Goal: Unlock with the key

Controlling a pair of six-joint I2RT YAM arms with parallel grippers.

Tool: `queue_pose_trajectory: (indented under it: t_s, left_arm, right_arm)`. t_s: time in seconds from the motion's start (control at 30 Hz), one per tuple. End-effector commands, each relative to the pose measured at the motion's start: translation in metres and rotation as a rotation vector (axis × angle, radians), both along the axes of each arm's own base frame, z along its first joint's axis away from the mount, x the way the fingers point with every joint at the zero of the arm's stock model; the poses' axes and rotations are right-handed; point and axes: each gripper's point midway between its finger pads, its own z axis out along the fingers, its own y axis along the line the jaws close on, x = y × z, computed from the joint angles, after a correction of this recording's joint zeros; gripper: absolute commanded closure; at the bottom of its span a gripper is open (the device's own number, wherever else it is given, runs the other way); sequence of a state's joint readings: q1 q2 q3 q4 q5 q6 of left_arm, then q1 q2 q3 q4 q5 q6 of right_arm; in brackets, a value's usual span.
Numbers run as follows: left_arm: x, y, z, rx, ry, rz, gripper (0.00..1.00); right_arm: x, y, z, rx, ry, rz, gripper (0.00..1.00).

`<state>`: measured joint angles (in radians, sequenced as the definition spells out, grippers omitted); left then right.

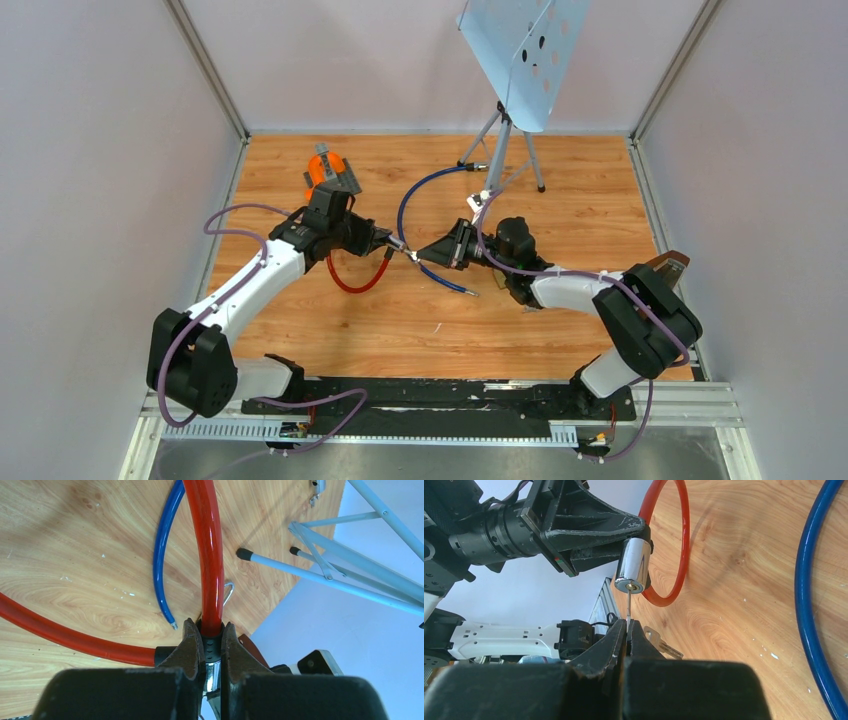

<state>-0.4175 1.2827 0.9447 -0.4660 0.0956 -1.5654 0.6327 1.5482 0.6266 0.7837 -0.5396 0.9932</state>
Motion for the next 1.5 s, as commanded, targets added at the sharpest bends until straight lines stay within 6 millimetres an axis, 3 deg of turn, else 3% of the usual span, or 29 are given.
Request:
queue_pose_trajectory:
  t_s: [0.0, 1.47]
  left_arm:
    - [0.0037, -0.0023, 0.0179, -0.04, -0.048, 0.018, 1.0]
    - [0.0032, -0.0059, 0.02, -0.057, -0.058, 0.0, 1.0]
  right_arm:
    - [0.0048, -0.0003, 0.0224, 0.041, -0.079, -0.032, 1.0]
    - [0.0139, 0.0002, 0.0261, 0.049, -0.086, -0.096, 1.0]
